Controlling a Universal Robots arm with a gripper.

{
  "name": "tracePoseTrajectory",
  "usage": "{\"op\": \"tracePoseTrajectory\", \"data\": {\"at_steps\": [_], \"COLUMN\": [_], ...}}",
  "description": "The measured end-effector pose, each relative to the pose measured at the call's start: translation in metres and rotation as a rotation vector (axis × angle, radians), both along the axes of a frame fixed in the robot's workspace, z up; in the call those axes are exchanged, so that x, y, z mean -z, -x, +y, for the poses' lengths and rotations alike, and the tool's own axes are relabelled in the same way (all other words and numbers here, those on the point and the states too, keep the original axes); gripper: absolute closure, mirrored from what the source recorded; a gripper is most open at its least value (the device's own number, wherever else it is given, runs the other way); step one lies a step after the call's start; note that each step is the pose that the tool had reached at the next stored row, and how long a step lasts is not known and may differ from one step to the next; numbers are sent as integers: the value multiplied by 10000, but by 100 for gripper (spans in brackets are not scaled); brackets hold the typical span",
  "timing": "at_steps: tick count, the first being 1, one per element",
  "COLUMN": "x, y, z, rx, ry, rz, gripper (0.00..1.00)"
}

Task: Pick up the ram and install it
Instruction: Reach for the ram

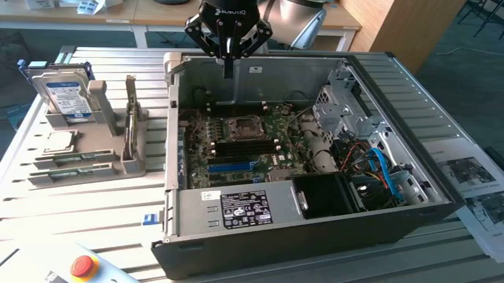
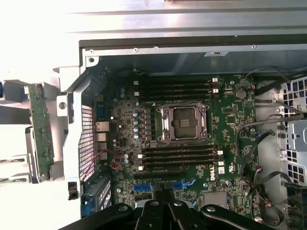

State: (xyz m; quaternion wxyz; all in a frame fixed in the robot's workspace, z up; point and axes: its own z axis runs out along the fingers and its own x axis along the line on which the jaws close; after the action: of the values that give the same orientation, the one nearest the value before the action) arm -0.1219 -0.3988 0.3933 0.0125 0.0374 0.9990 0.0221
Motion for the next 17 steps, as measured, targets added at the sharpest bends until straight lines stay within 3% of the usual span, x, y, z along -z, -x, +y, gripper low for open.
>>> {"op": "tracePoseTrajectory", "data": {"at_steps": [5, 17], "x": [0, 4], "y": [4, 254], "z": [0, 1], "rx": [-1, 0], "ry": [1, 0], "rz": [19, 67], "gripper": [90, 90]}}
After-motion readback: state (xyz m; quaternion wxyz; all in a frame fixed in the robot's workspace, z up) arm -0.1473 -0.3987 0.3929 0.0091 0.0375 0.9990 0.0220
